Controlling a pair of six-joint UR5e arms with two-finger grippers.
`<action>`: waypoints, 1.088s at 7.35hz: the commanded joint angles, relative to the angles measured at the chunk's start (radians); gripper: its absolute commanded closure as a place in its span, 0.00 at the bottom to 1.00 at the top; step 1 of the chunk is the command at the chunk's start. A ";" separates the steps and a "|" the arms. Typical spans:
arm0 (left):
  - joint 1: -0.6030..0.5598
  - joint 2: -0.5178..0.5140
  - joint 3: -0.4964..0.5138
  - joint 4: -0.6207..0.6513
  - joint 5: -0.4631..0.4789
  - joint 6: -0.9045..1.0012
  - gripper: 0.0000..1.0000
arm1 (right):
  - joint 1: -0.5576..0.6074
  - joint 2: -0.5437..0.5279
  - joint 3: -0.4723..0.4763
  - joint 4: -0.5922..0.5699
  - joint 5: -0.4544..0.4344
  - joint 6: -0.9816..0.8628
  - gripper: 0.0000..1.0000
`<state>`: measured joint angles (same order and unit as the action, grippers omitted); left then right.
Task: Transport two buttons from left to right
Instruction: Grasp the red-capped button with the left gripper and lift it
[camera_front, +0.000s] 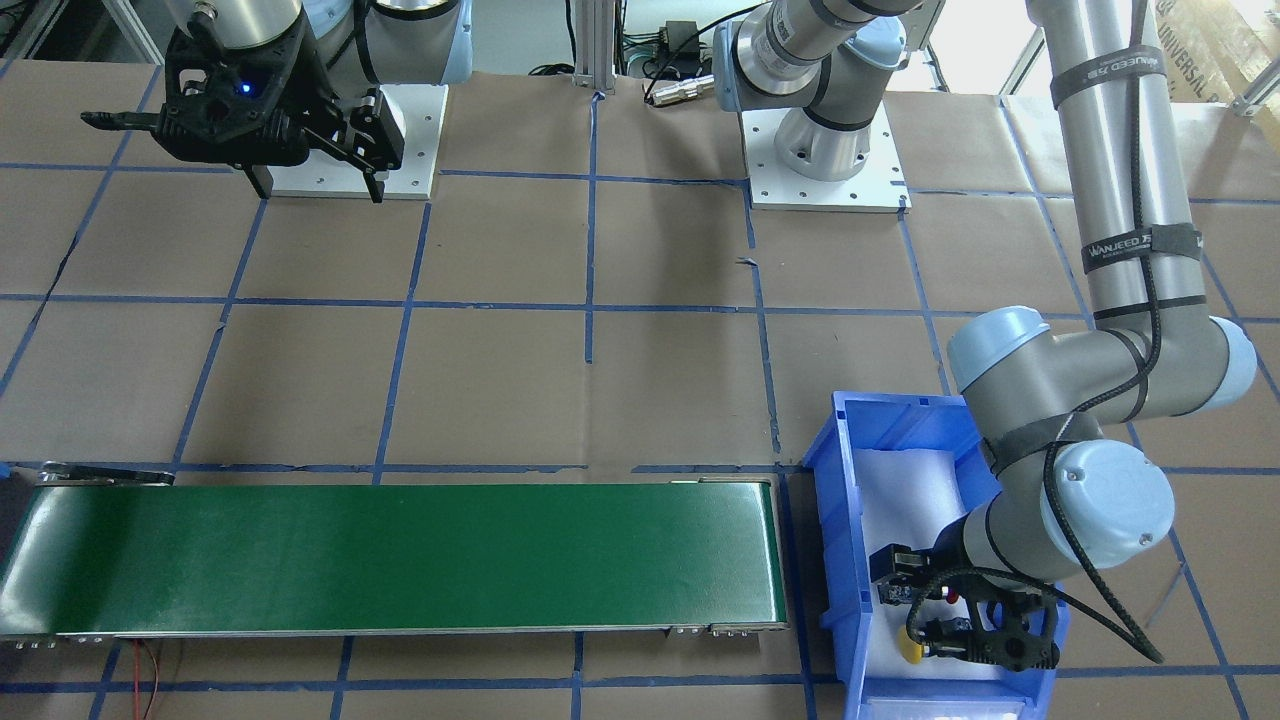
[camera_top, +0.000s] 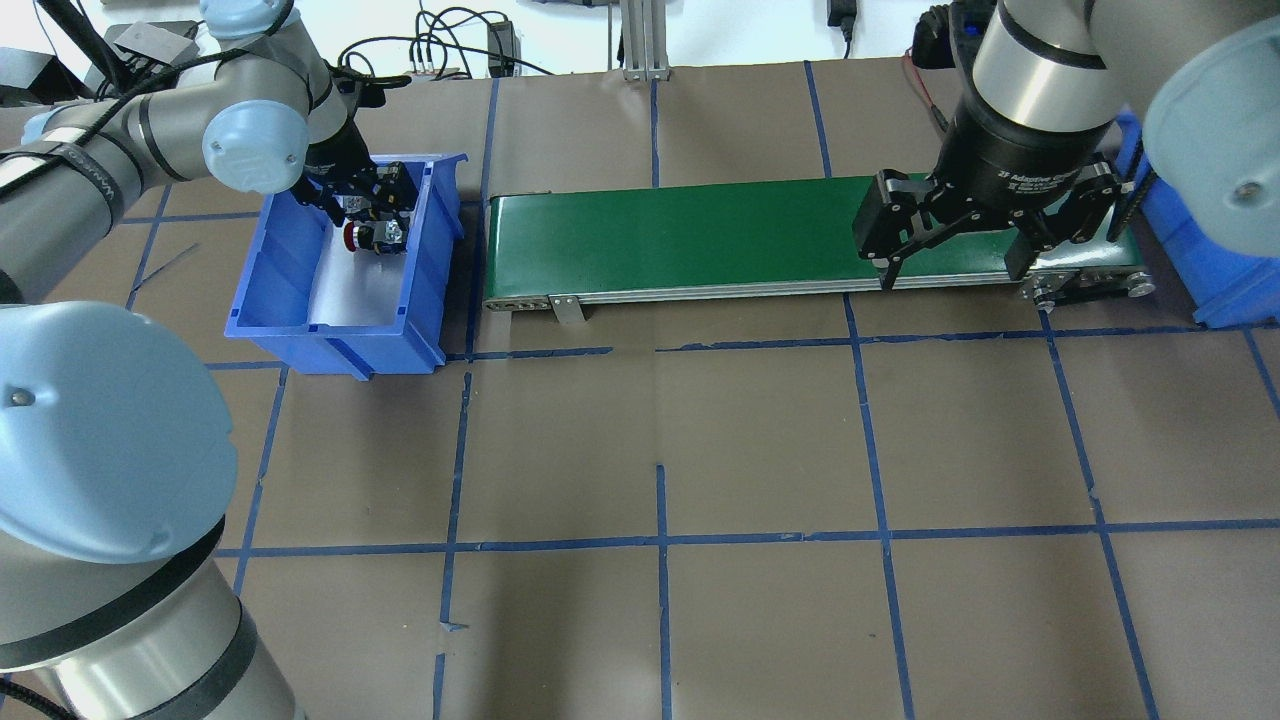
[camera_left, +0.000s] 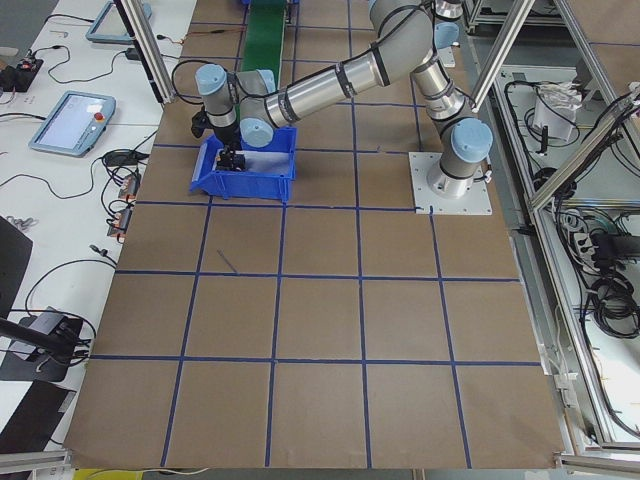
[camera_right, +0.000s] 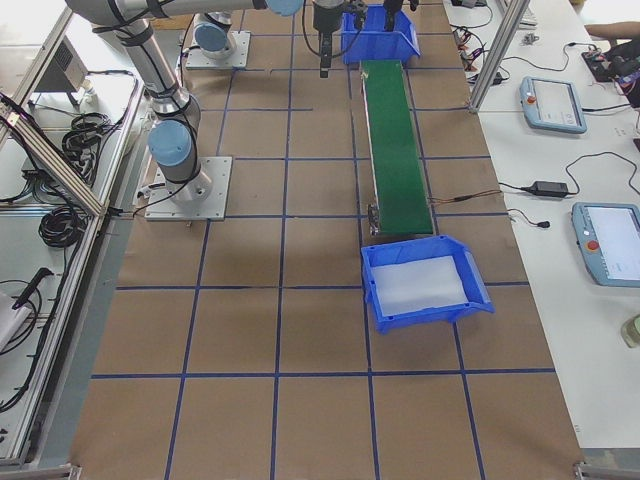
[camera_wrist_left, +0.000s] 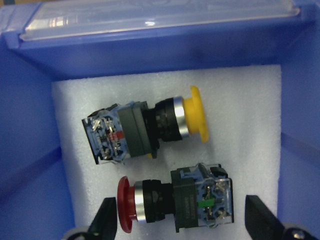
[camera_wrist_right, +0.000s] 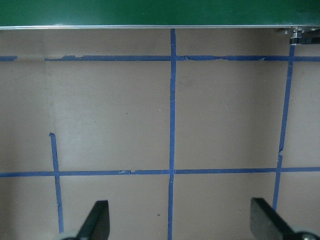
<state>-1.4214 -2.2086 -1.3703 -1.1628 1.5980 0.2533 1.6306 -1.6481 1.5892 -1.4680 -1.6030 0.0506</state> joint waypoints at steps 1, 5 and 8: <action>0.001 0.000 -0.001 0.000 0.000 0.006 0.08 | 0.000 0.001 0.000 0.000 0.000 0.000 0.00; 0.003 -0.008 -0.001 0.000 -0.001 0.007 0.06 | 0.000 0.001 0.000 0.000 0.000 0.000 0.00; 0.002 -0.017 -0.003 0.002 -0.001 0.003 0.06 | 0.000 0.001 0.000 0.000 0.000 0.000 0.00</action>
<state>-1.4188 -2.2197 -1.3724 -1.1623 1.5969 0.2578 1.6306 -1.6475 1.5892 -1.4680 -1.6030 0.0506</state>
